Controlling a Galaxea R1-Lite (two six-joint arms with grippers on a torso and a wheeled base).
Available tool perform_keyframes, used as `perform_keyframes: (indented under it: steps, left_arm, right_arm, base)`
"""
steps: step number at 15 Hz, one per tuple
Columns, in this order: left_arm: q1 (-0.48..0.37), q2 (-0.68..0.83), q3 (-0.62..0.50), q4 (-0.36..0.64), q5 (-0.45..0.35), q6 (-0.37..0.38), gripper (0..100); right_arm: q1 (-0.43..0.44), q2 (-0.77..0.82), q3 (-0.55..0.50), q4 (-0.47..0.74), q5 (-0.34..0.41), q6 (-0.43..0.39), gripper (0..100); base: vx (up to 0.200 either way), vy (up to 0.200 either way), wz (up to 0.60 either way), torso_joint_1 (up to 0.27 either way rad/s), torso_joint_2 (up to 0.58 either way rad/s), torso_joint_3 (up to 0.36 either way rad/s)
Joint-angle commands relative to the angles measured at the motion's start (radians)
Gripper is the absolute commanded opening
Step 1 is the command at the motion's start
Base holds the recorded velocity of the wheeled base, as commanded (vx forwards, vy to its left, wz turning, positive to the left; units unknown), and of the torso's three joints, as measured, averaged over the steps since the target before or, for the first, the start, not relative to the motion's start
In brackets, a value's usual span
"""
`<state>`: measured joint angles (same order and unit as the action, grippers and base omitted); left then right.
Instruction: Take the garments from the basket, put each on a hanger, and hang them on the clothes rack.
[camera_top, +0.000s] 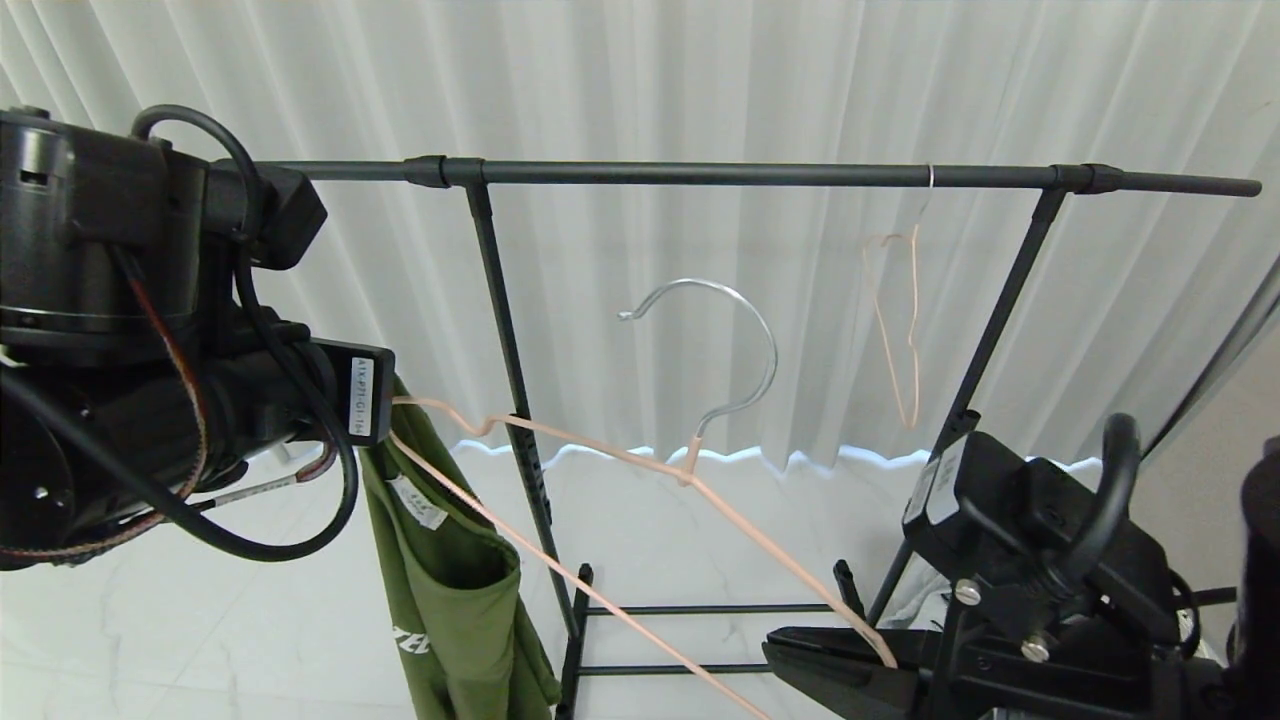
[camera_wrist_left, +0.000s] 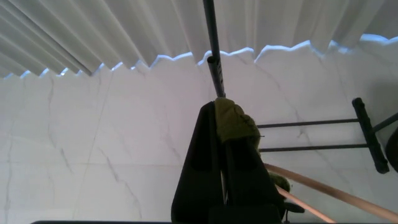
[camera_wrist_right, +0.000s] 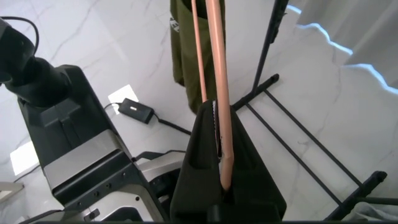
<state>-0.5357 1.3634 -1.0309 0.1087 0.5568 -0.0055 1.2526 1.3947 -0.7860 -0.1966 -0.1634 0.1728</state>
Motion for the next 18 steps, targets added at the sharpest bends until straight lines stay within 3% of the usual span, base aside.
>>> perform_keyframes:
  steps: [1, 18]
  left_arm:
    - [0.0, -0.003, 0.0, 0.0, 0.0, -0.001, 0]
    - [0.014, -0.003, 0.0, 0.0, 0.002, 0.001, 0]
  right_arm:
    - [0.001, 0.014, -0.003, -0.001, -0.001, 0.002, 0]
    - [0.016, 0.024, 0.024, -0.006, -0.005, 0.002, 0]
  base:
    - [0.0, 0.0, 0.0, 0.0, 0.0, 0.0]
    - [0.0, 0.0, 0.0, 0.0, 0.0, 0.0]
